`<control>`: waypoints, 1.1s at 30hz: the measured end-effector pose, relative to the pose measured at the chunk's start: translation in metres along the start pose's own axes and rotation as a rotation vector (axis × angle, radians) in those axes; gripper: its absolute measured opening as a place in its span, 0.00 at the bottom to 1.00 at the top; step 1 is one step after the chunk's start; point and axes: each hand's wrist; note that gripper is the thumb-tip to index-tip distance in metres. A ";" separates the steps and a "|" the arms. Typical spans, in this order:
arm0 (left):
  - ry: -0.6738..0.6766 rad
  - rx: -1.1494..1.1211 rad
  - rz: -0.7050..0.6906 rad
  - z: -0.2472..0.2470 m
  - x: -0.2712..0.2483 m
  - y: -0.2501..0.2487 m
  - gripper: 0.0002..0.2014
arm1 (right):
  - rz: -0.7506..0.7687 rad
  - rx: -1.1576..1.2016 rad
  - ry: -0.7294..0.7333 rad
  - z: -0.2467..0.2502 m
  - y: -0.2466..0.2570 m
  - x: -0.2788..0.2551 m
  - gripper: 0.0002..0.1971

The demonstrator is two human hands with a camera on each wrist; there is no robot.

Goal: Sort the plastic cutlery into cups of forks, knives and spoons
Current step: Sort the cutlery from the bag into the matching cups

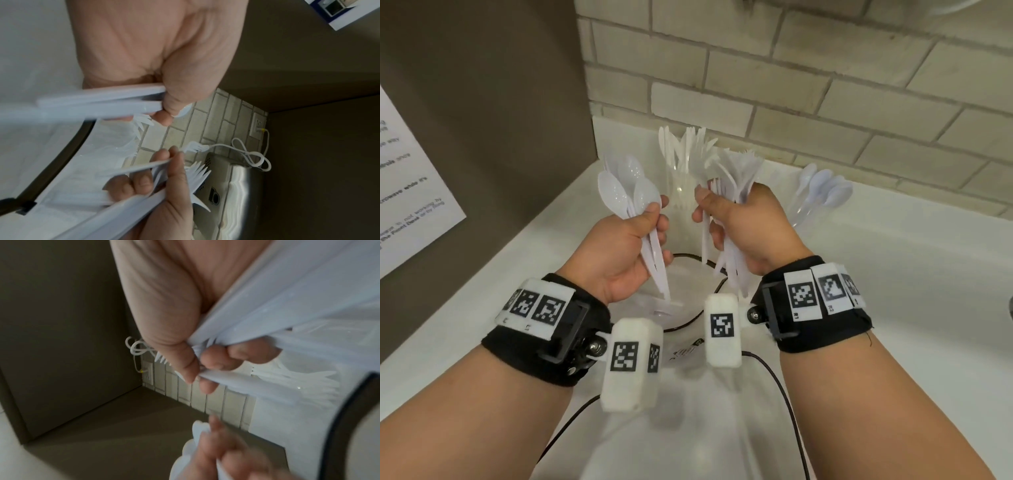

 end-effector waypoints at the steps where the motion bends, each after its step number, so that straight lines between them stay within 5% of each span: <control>1: 0.014 0.011 -0.004 0.000 -0.001 -0.001 0.06 | -0.010 0.023 -0.040 0.008 0.003 0.004 0.06; 6: 0.065 0.043 -0.016 0.003 -0.005 -0.010 0.06 | 0.112 0.185 -0.318 0.053 0.025 0.044 0.02; 13: 0.057 0.134 -0.037 0.000 -0.010 -0.012 0.08 | 0.338 0.107 -0.637 0.072 0.022 0.117 0.19; 21: 0.055 0.186 -0.025 -0.003 -0.003 -0.011 0.10 | 0.319 -0.018 -0.648 0.056 -0.025 0.171 0.21; 24: 0.062 0.191 -0.026 -0.005 0.001 -0.011 0.11 | 0.205 0.067 -0.604 0.054 -0.041 0.174 0.16; 27: 0.072 0.200 -0.015 -0.007 0.004 -0.010 0.11 | 0.049 0.103 -0.563 0.056 -0.054 0.171 0.20; 33: 0.099 0.189 0.011 -0.009 0.008 -0.007 0.11 | 0.055 -0.018 -0.578 0.059 -0.062 0.167 0.29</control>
Point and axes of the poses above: each hand's wrist, its own x-axis towards the middle knuckle, its own z-axis out of the back of the hand, y = z × x, and after that the axes turned 4 degrees about -x, right-handed
